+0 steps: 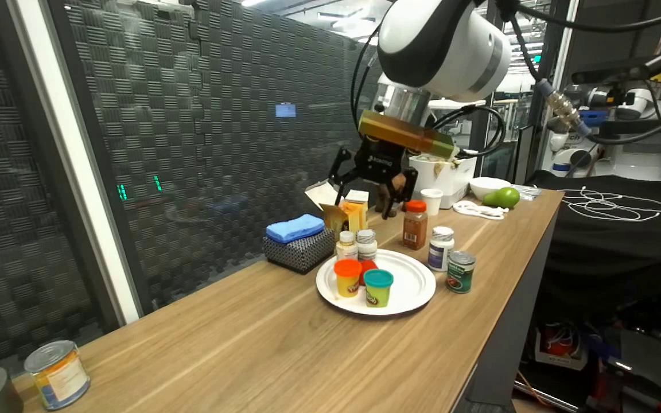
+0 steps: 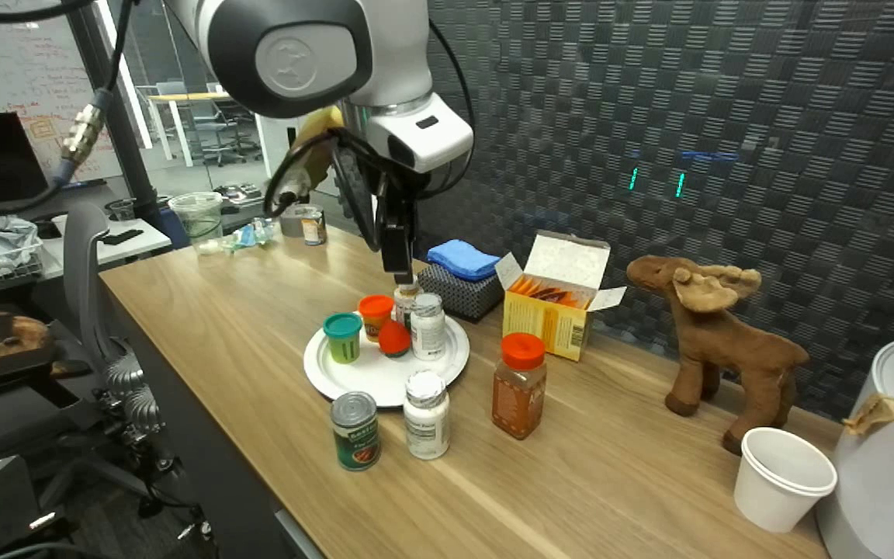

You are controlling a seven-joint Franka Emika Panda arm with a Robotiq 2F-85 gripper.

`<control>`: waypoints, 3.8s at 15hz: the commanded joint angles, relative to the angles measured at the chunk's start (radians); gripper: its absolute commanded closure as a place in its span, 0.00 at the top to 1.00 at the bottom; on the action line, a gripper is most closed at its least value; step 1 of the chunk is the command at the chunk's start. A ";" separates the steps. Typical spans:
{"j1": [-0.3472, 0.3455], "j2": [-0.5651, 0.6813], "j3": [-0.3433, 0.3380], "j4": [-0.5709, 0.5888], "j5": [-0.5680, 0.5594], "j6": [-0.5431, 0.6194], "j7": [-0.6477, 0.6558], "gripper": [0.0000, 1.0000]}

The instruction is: Put the objects surrounding the white plate on to the plate.

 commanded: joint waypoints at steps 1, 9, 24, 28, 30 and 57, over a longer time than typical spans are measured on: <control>-0.015 -0.085 -0.022 -0.028 0.062 0.066 0.058 1.00; -0.032 -0.081 -0.028 -0.010 0.045 0.020 0.038 1.00; -0.061 0.077 -0.156 0.163 -0.234 -0.145 0.371 1.00; -0.069 0.075 -0.170 0.168 -0.235 -0.195 0.394 1.00; -0.079 0.089 -0.172 0.187 -0.227 -0.218 0.393 1.00; -0.081 0.080 -0.171 0.192 -0.197 -0.188 0.373 0.25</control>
